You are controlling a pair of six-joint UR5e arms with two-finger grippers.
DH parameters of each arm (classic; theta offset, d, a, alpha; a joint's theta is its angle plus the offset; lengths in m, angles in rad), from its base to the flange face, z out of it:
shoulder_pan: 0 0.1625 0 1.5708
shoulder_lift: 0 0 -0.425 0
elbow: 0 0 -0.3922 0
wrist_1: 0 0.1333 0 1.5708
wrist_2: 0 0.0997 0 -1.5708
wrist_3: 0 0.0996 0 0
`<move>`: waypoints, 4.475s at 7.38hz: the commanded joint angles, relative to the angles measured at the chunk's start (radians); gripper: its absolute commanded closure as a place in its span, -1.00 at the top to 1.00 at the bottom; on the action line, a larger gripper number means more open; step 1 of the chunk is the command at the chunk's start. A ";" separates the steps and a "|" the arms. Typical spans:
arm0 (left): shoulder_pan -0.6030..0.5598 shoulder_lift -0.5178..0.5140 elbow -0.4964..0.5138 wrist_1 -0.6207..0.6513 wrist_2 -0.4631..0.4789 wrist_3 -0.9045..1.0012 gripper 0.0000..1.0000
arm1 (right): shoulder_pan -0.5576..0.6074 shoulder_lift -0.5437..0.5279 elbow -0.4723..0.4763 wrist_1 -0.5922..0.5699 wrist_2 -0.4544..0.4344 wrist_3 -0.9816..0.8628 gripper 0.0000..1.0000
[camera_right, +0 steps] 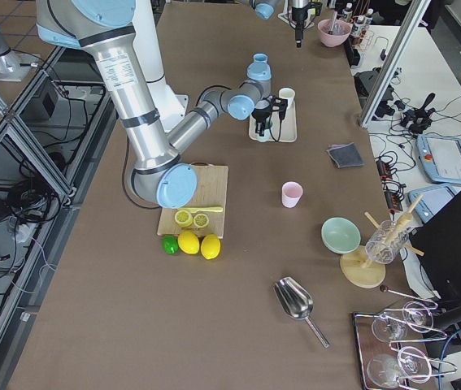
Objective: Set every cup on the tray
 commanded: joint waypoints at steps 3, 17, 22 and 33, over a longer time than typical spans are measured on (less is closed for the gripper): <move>0.001 0.004 -0.001 -0.002 -0.002 -0.002 0.96 | -0.073 0.127 -0.123 -0.002 -0.062 0.045 0.15; 0.279 0.446 -0.188 -0.253 0.144 -0.228 -0.99 | 0.482 -0.048 -0.101 -0.146 0.260 -0.733 1.00; 0.280 0.141 -0.196 0.004 0.132 -0.282 -1.00 | 0.500 -0.118 -0.108 -0.083 0.262 -0.778 1.00; 0.448 -0.053 -0.145 0.043 0.339 -0.560 -1.00 | 0.510 -0.149 -0.121 -0.083 0.270 -0.801 1.00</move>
